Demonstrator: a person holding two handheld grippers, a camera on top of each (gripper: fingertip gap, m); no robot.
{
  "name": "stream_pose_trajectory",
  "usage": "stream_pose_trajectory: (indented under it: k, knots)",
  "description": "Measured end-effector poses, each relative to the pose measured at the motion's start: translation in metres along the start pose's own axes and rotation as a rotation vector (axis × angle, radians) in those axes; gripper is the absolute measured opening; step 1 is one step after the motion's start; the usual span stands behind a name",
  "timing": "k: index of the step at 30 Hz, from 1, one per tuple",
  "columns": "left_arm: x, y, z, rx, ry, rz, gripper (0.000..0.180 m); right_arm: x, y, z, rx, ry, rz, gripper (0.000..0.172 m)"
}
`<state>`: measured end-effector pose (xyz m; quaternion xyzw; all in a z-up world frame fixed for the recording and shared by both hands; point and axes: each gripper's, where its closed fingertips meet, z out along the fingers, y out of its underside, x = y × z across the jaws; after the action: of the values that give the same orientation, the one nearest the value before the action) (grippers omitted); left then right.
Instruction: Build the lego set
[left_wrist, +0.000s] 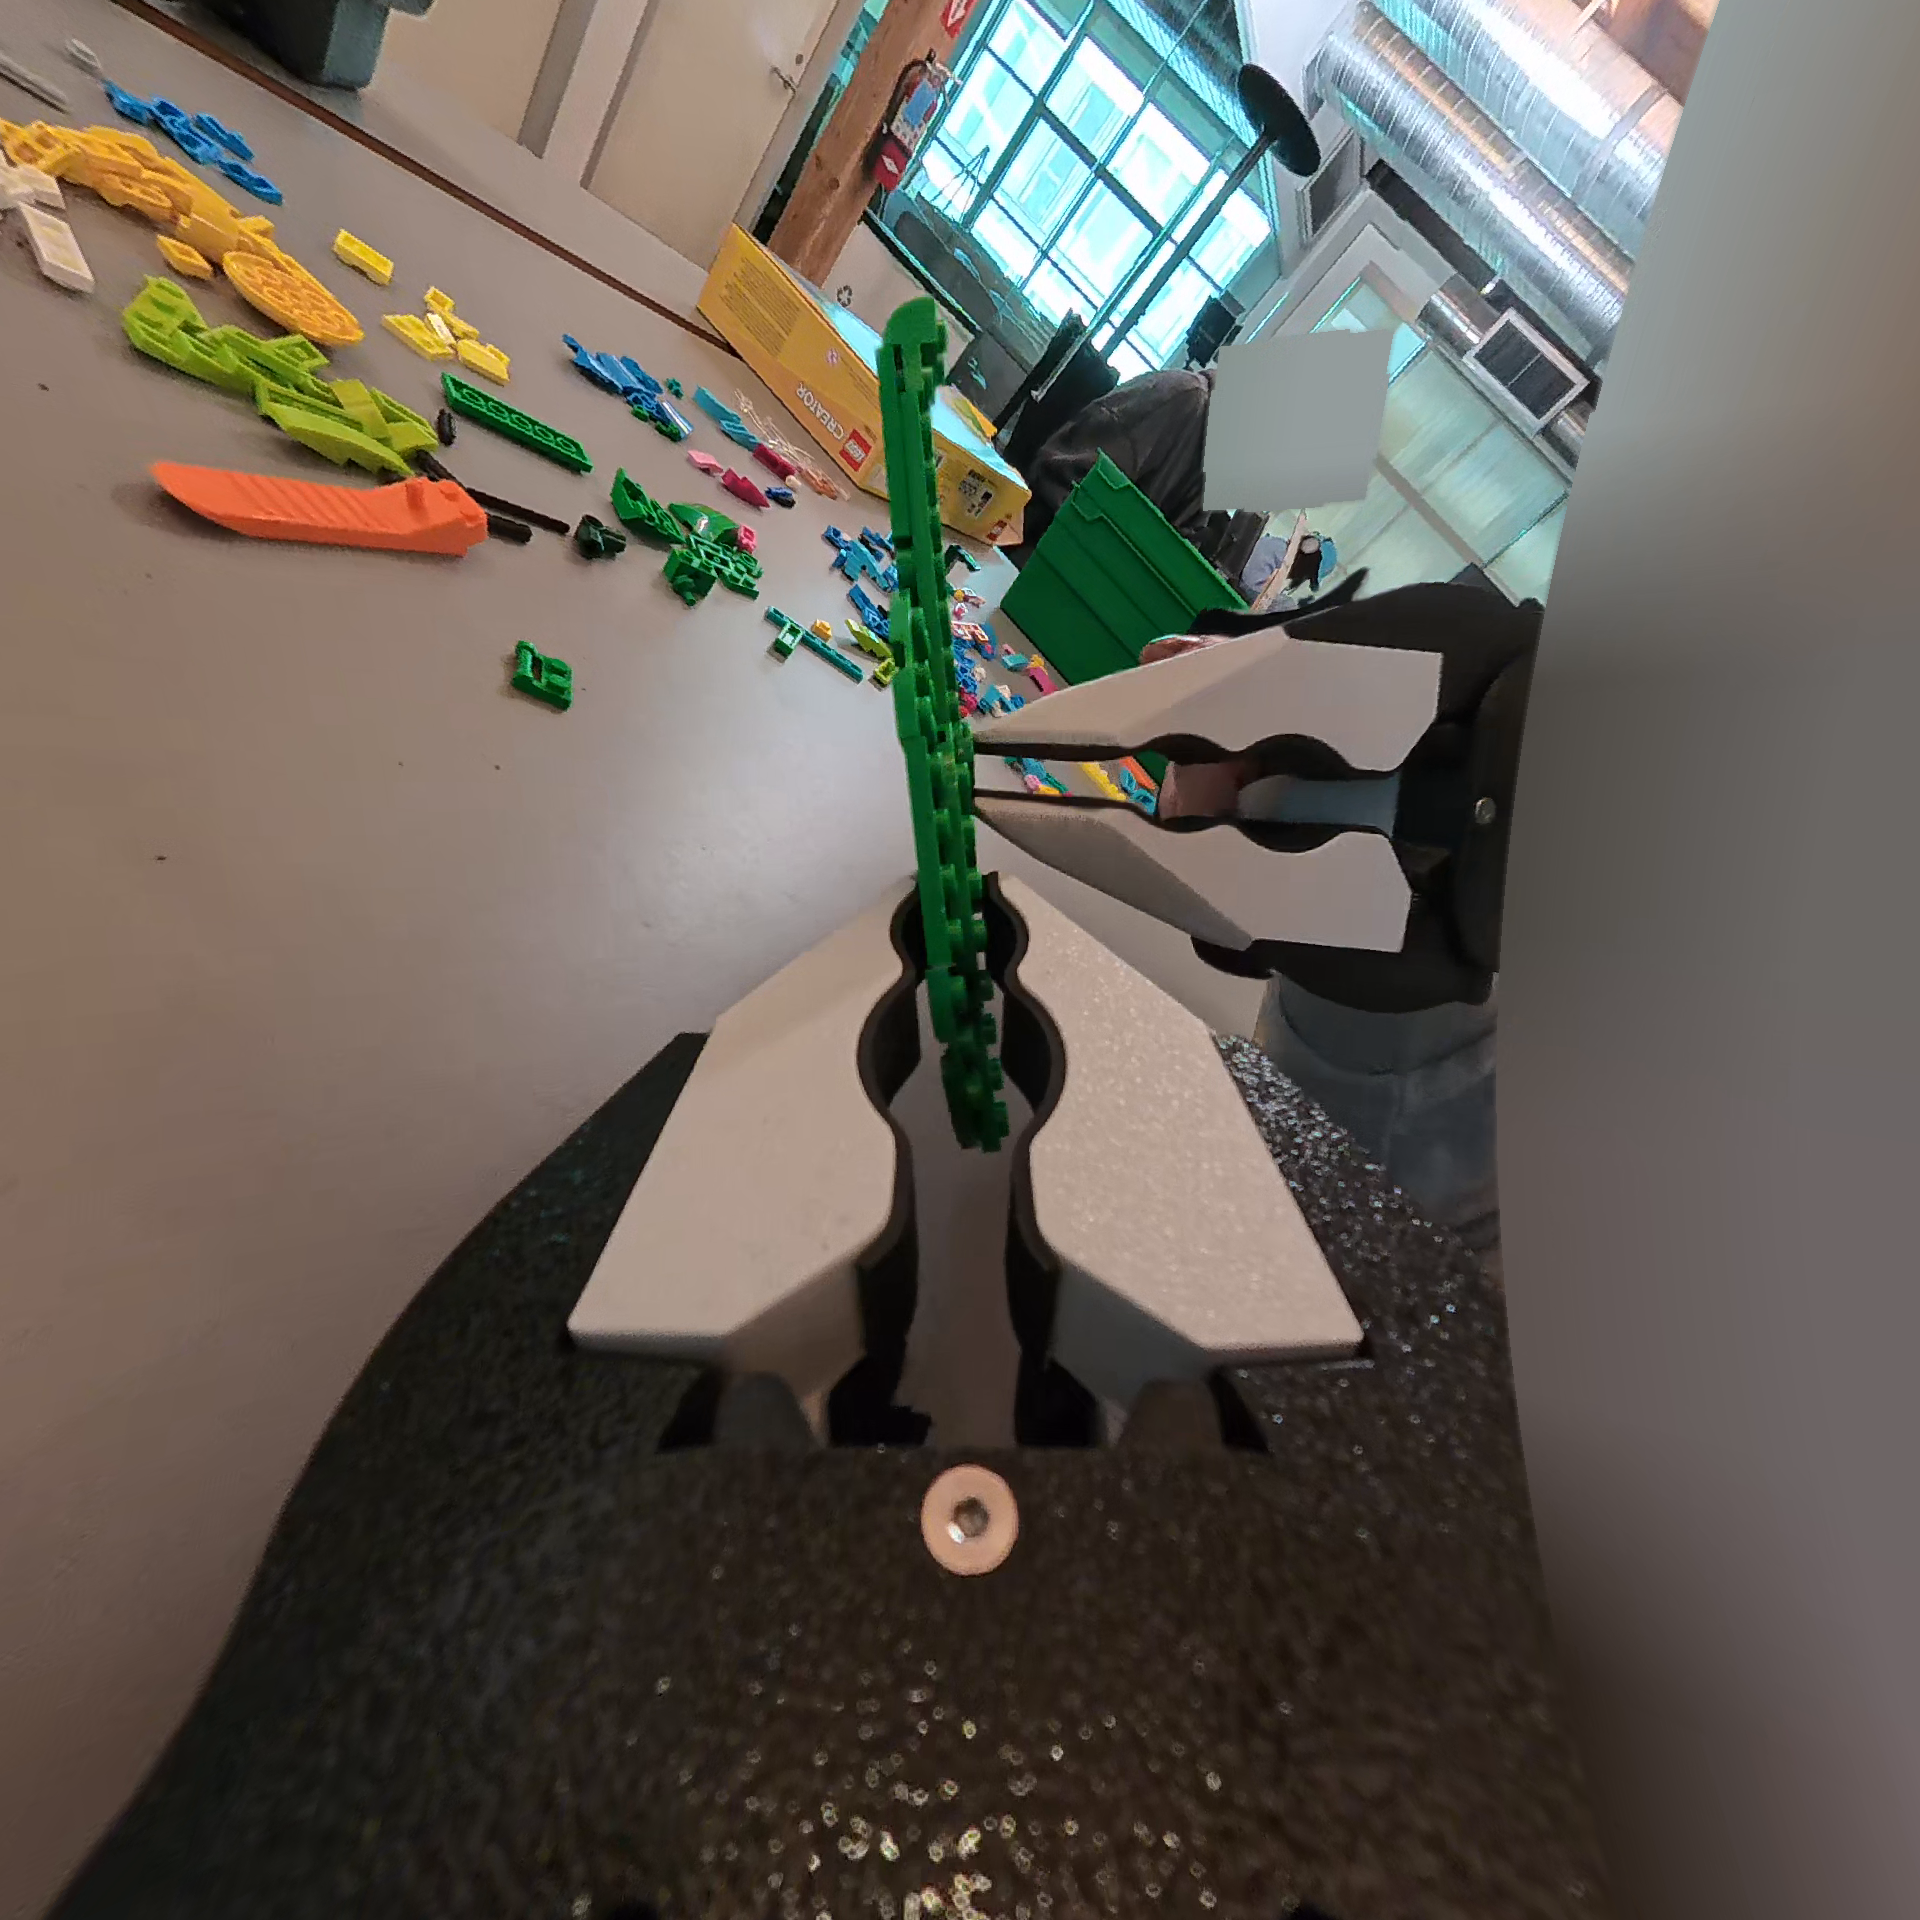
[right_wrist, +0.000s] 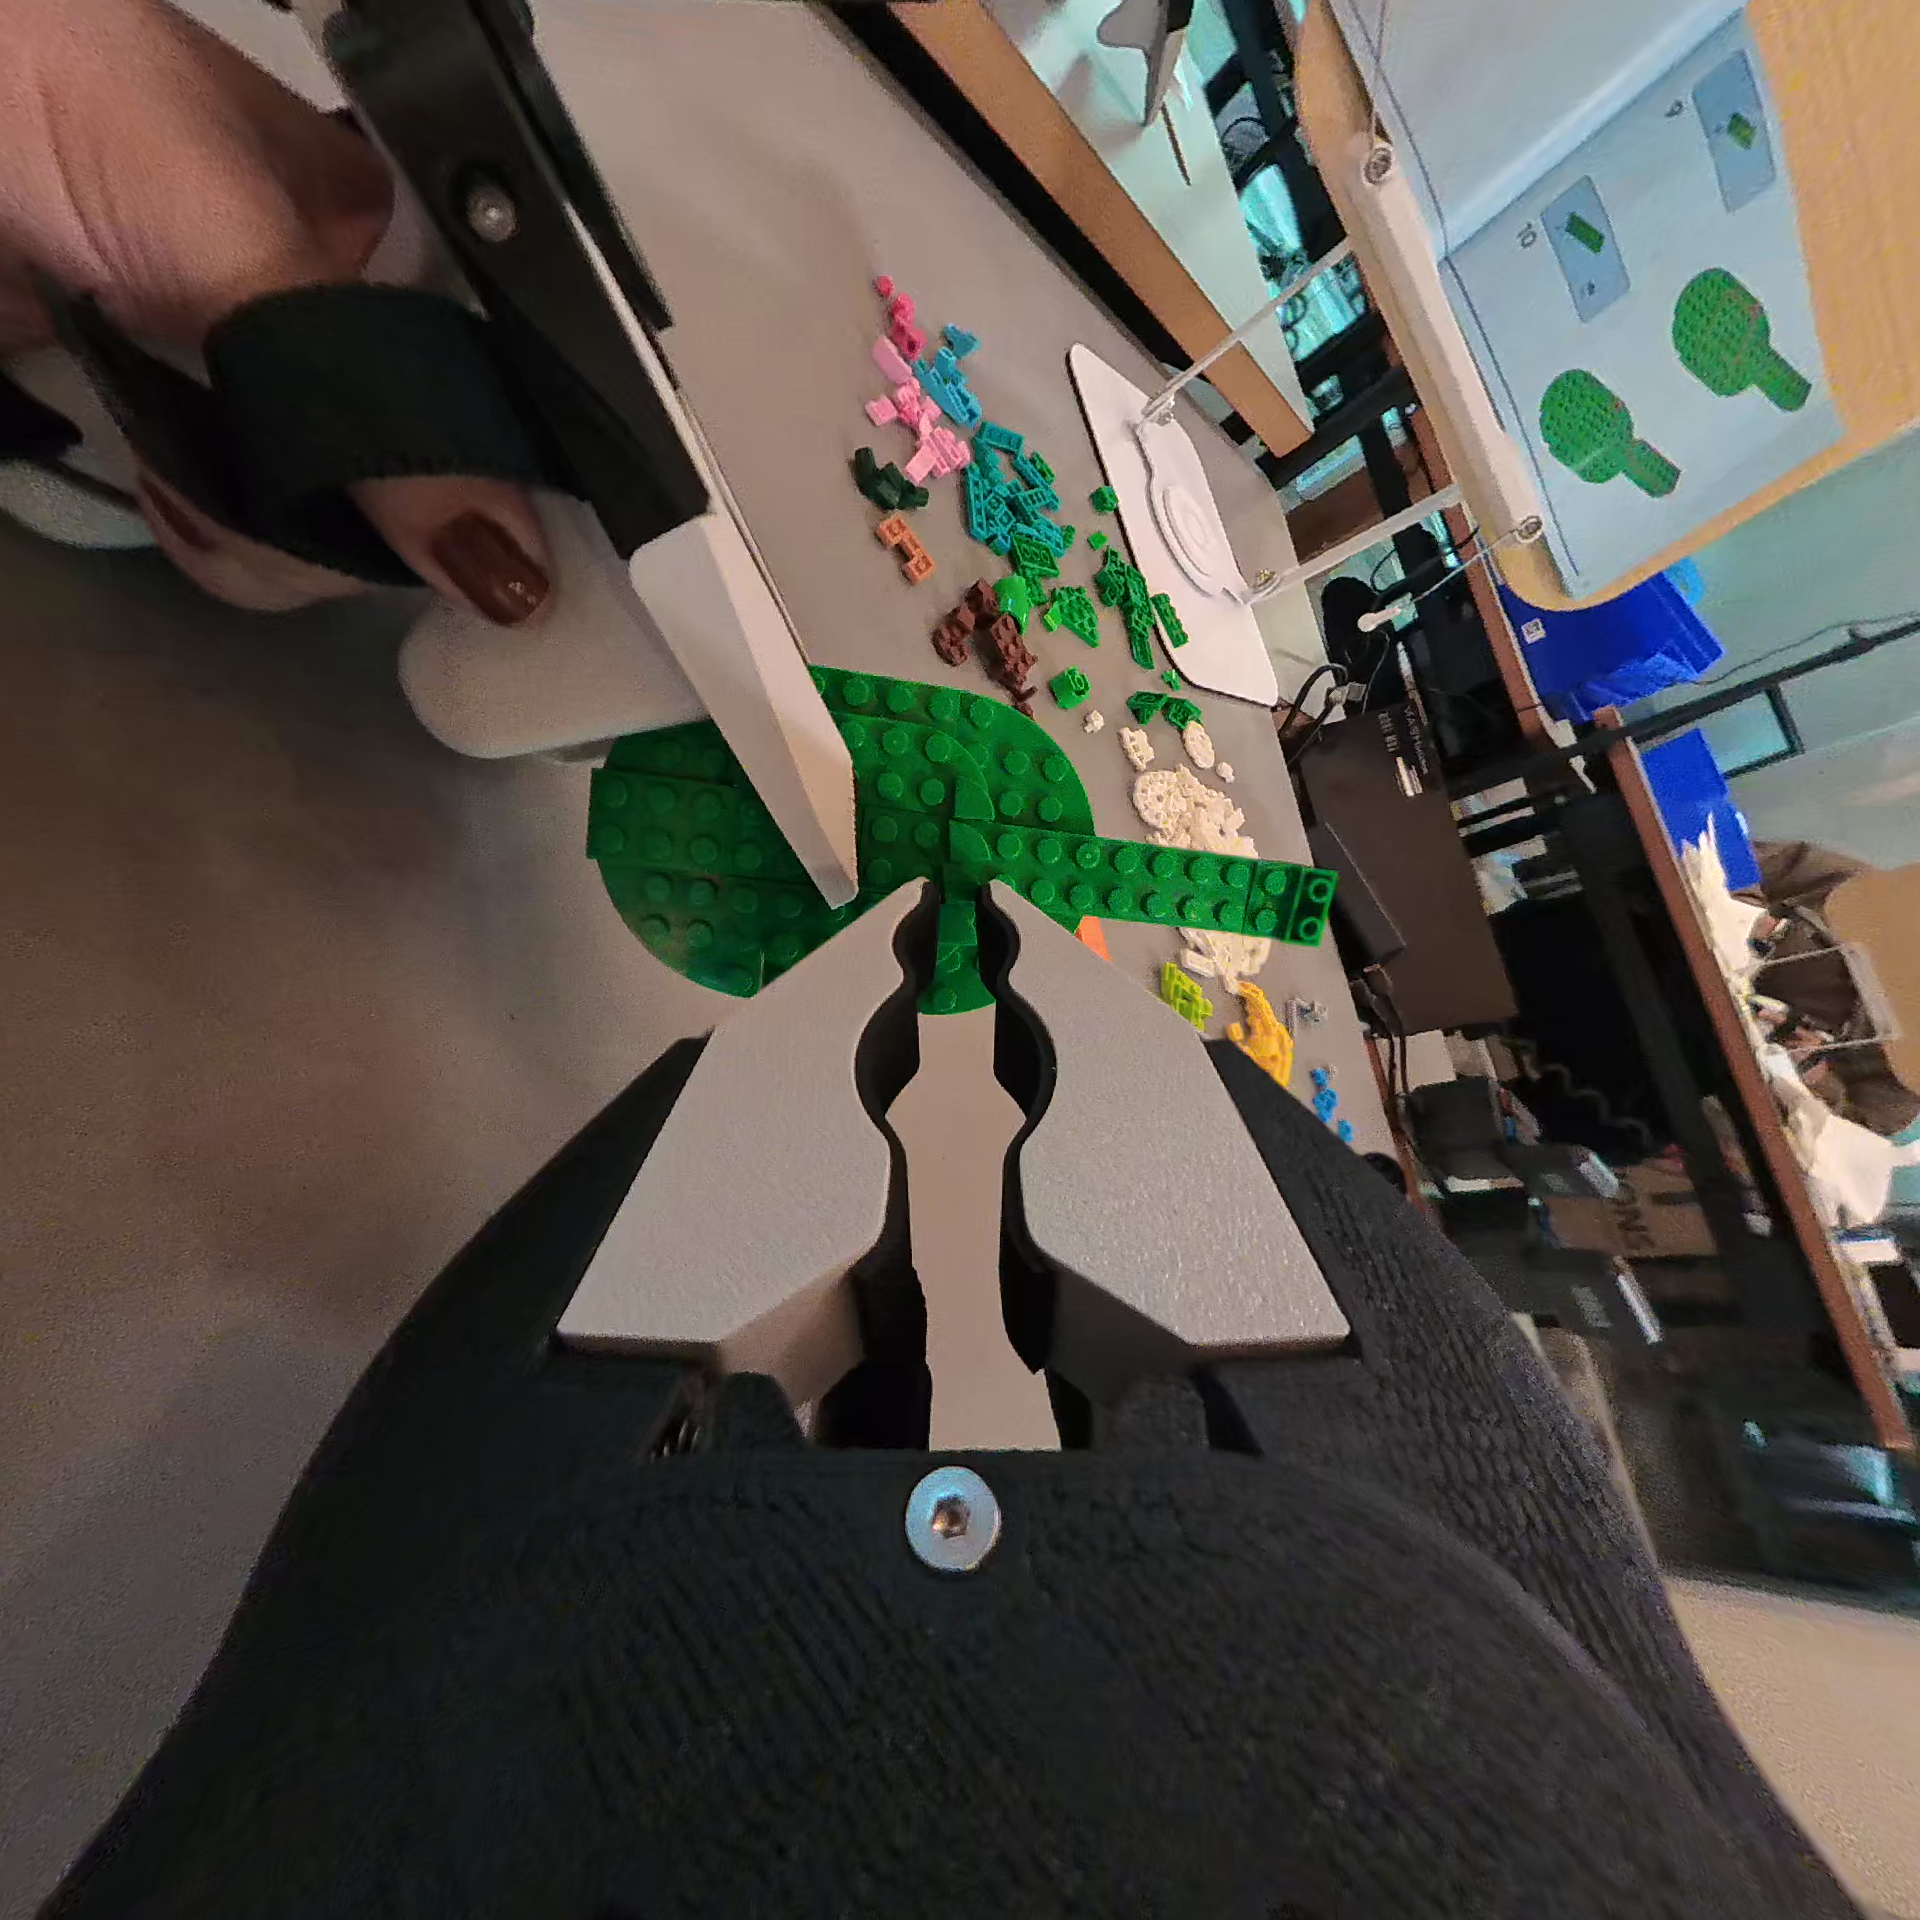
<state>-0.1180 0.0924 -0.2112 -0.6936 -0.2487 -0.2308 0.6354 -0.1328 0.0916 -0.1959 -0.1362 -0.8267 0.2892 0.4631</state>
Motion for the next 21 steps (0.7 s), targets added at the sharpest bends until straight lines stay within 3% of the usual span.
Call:
stream_pose_trajectory:
  k: [7,12,21]
  knots:
    - [-0.002,-0.005,-0.002,0.031,-0.006,-0.01,0.004,0.003,-0.005,0.002,0.072,0.009,0.056,0.009]
    - [-0.002,-0.007,-0.003,0.047,0.006,-0.028,0.004,0.011,-0.007,0.001,0.109,0.082,0.045,0.023]
    - [-0.001,-0.007,-0.002,0.041,0.016,-0.032,0.005,0.013,-0.011,0.0,0.135,0.114,0.01,0.022]
